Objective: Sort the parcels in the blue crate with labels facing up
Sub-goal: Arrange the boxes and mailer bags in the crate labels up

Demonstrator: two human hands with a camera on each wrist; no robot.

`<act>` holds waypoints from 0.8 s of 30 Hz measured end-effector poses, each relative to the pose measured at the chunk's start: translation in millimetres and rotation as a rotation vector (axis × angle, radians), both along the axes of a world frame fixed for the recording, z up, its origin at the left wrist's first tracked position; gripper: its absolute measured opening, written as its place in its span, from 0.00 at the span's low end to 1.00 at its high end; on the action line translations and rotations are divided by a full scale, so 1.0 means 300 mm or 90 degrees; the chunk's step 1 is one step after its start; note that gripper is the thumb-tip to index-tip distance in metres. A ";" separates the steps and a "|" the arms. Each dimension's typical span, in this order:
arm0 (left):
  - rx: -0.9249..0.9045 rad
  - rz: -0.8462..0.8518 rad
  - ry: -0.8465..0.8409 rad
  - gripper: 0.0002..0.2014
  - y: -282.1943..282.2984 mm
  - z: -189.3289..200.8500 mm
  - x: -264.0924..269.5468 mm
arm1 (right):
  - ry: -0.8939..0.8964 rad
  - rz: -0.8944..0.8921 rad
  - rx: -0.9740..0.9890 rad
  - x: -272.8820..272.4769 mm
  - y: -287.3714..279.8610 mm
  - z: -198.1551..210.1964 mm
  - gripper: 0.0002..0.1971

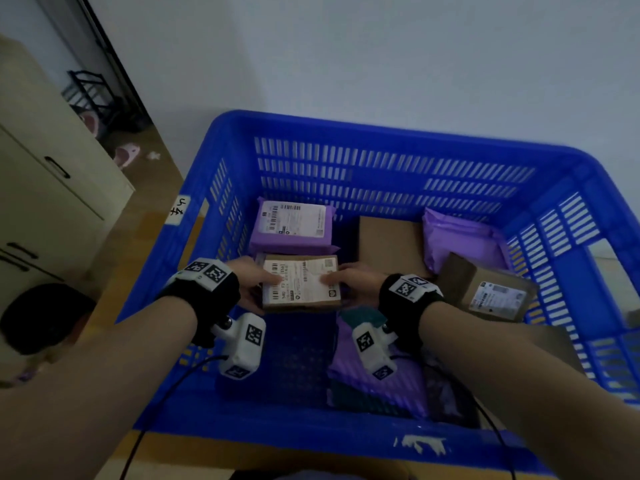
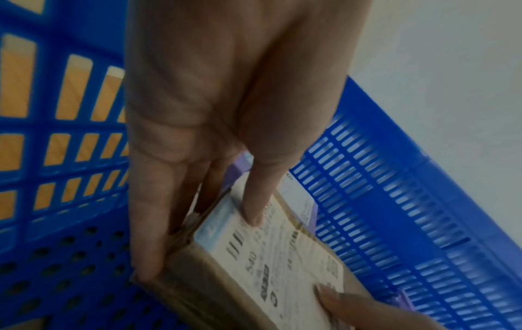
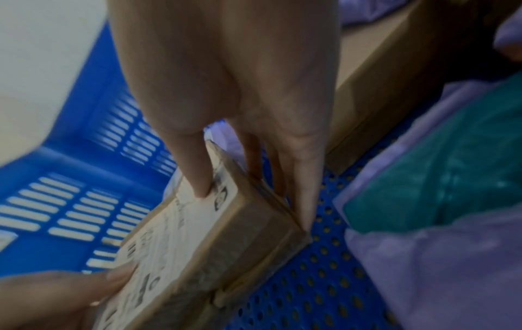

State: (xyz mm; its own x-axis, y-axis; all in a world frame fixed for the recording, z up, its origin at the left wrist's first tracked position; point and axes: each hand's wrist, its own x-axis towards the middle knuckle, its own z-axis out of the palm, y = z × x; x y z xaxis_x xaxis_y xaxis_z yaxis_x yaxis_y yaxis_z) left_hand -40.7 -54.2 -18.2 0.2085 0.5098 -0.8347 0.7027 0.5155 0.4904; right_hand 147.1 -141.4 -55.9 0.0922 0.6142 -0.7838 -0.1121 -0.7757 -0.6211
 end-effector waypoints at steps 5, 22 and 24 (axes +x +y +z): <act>0.077 0.001 0.073 0.18 0.034 -0.063 0.017 | -0.018 -0.040 -0.018 -0.056 0.051 -0.021 0.17; 0.314 -0.034 0.178 0.14 0.089 -0.152 0.029 | 0.021 -0.103 0.015 -0.098 0.117 -0.039 0.18; 0.313 -0.023 0.158 0.14 0.089 -0.148 0.027 | 0.042 -0.077 0.008 -0.096 0.108 -0.027 0.19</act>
